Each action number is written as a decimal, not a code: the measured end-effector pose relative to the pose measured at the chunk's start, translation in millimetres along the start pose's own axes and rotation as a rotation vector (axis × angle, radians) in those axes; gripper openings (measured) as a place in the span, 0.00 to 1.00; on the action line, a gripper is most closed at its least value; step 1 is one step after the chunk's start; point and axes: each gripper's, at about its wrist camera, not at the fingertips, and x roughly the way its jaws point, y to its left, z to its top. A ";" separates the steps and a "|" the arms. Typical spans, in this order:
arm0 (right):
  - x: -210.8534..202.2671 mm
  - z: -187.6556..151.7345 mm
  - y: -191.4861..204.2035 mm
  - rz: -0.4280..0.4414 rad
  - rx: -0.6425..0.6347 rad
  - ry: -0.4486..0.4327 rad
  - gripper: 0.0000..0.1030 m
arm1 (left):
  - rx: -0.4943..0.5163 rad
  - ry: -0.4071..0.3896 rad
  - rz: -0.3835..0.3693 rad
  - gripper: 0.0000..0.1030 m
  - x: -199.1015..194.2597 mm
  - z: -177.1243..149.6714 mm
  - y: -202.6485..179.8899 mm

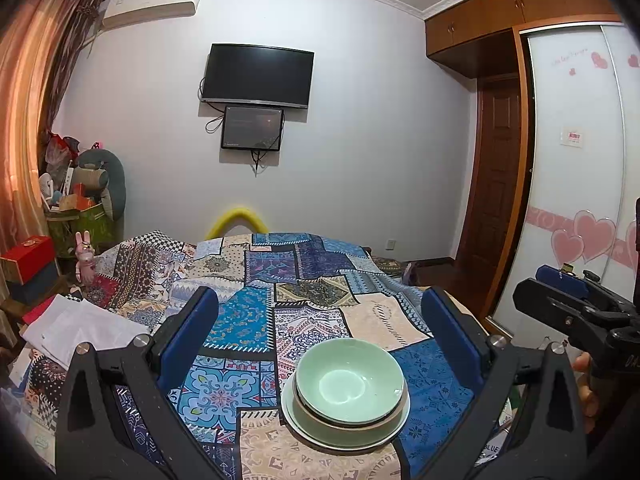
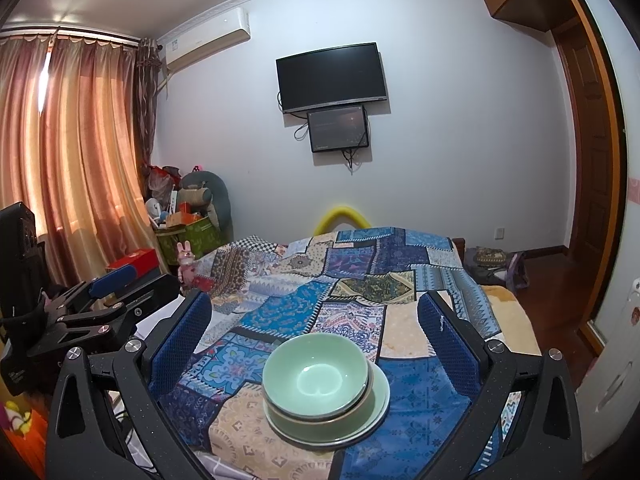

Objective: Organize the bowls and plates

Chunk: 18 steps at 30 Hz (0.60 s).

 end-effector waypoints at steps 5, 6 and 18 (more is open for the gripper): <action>0.3 0.3 0.1 0.001 0.001 0.001 1.00 | -0.006 0.005 -0.003 1.00 1.1 1.0 2.1; 0.4 0.0 -0.5 0.002 0.001 0.000 1.00 | -0.007 0.003 -0.002 1.00 1.0 1.1 2.3; 0.5 -1.1 -1.4 0.007 -0.004 -0.002 1.00 | -0.068 0.012 -0.009 1.00 4.8 2.8 13.8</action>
